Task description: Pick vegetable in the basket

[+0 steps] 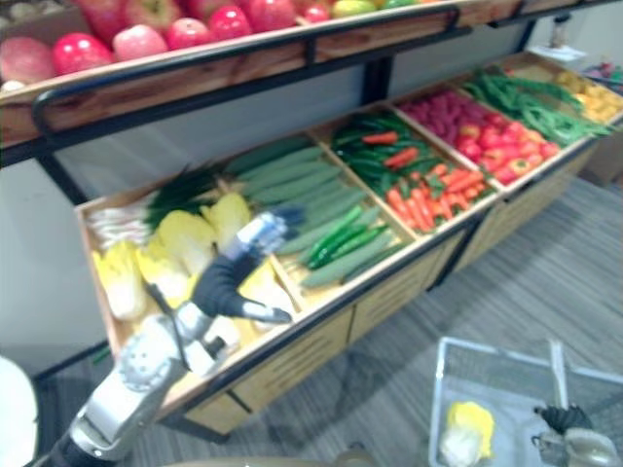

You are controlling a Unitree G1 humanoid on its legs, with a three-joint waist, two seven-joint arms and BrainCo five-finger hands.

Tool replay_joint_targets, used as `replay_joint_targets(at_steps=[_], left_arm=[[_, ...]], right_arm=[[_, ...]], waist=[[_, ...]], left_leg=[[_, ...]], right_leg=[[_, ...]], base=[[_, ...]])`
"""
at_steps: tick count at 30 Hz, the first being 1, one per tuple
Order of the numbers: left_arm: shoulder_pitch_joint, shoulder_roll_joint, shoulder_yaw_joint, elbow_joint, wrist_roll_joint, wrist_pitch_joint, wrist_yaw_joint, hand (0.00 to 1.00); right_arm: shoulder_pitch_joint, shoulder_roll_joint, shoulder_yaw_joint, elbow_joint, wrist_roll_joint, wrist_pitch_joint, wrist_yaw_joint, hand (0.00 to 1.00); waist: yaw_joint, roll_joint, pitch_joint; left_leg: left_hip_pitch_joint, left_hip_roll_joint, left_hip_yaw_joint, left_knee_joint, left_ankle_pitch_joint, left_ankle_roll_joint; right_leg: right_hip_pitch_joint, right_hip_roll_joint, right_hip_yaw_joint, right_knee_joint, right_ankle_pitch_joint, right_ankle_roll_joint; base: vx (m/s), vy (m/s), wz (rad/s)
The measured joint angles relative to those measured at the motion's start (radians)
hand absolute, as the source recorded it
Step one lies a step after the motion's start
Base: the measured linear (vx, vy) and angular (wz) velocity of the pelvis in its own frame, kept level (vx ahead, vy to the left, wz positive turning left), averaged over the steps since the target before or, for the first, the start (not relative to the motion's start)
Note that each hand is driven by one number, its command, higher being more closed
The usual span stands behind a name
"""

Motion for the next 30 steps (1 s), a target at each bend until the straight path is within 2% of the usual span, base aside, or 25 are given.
replay_joint_targets(at_steps=[2,3,6,8,10,12,15,19,23,27,30], left_arm=[[0.048,-0.006,0.107,0.007,0.000,0.013,0.036,0.00],[0.061,-0.009,0.134,0.014,-0.001,0.019,0.047,0.00],[0.106,-0.060,0.282,0.135,0.000,0.074,0.120,0.00],[0.112,-0.093,0.378,0.280,-0.001,0.126,0.193,0.00],[0.123,-0.138,0.499,0.445,-0.003,0.157,0.292,0.00],[0.147,-0.170,0.595,0.558,-0.040,0.160,0.349,0.00],[0.187,-0.200,0.713,0.784,-0.157,0.156,0.408,0.00],[0.224,-0.229,0.788,1.001,-0.215,0.115,0.463,0.00],[0.222,-0.244,0.823,1.208,-0.236,0.095,0.532,0.00],[0.215,-0.248,0.883,1.366,-0.275,0.100,0.534,0.00],[0.210,-0.256,0.916,1.501,-0.335,0.136,0.461,0.00]], right_arm=[[0.017,0.018,-0.010,0.039,0.018,-0.007,-0.012,1.00],[0.018,0.028,-0.012,0.049,0.018,-0.012,-0.017,1.00],[0.028,0.103,-0.033,0.057,0.020,-0.022,-0.053,1.00],[0.033,0.159,-0.041,0.057,0.037,-0.022,-0.074,1.00],[0.036,0.211,-0.045,0.057,0.057,-0.022,-0.096,1.00],[0.036,0.243,-0.046,0.056,0.062,-0.021,-0.111,1.00],[0.042,0.288,-0.078,0.049,0.076,-0.008,-0.138,1.00],[0.048,0.341,-0.078,0.036,0.077,0.014,-0.151,1.00],[0.033,0.368,-0.075,0.006,0.075,0.014,-0.158,1.00],[0.036,0.375,-0.074,0.010,0.074,0.014,-0.159,1.00],[0.041,0.375,-0.075,0.024,0.071,0.008,-0.164,1.00]], waist=[[0.024,-0.002,-0.009],[0.025,-0.002,-0.011],[0.042,-0.003,-0.012],[0.069,-0.003,-0.012],[0.075,-0.003,-0.013],[0.078,-0.004,-0.014],[0.092,-0.008,-0.014],[0.108,-0.025,-0.021],[0.128,-0.029,-0.020],[0.126,-0.030,-0.020],[0.116,-0.018,-0.021]], left_leg=[[-0.020,-0.007,-0.038,0.000,0.009,0.003],[-0.027,-0.009,-0.052,0.000,0.012,0.004],[-0.045,-0.018,-0.107,0.000,0.026,0.014],[-0.046,-0.021,-0.127,0.000,0.028,0.015],[-0.048,-0.024,-0.153,0.000,0.028,0.015],[-0.058,-0.027,-0.171,0.000,0.028,0.015],[-0.061,-0.035,-0.206,0.001,0.031,0.019],[-0.039,-0.037,-0.240,0.001,0.030,0.018],[-0.018,-0.035,-0.240,0.000,0.016,0.008],[-0.009,-0.034,-0.238,0.000,0.007,0.005],[-0.008,-0.034,-0.236,0.000,0.005,0.005]], right_leg=[[0.004,-0.002,-0.029,-0.012,0.000,0.000],[0.007,-0.002,-0.034,-0.013,0.000,0.000],[0.020,-0.008,-0.078,-0.023,-0.003,-0.006],[0.025,-0.009,-0.098,-0.023,-0.009,-0.019],[0.037,-0.012,-0.121,-0.026,-0.023,-0.032],[0.039,-0.014,-0.141,-0.027,-0.029,-0.032],[0.057,-0.019,-0.172,-0.027,-0.030,-0.030],[0.097,-0.019,-0.191,-0.026,-0.044,-0.022],[0.112,-0.018,-0.189,-0.014,-0.061,-0.025],[0.123,-0.018,-0.188,-0.011,-0.074,-0.030],[0.122,-0.019,-0.186,-0.012,-0.080,-0.033]], base=[[-0.03,-0.003,0.45],[0.00,0.009,0.56],[0.02,0.016,0.52],[0.02,0.012,0.26],[0.03,-0.005,0.32],[0.05,-0.004,0.30],[0.10,0.001,0.31],[0.09,-0.016,0.28],[0.02,-0.013,0.03],[0.00,-0.001,-0.01],[0.02,0.000,0.00]])
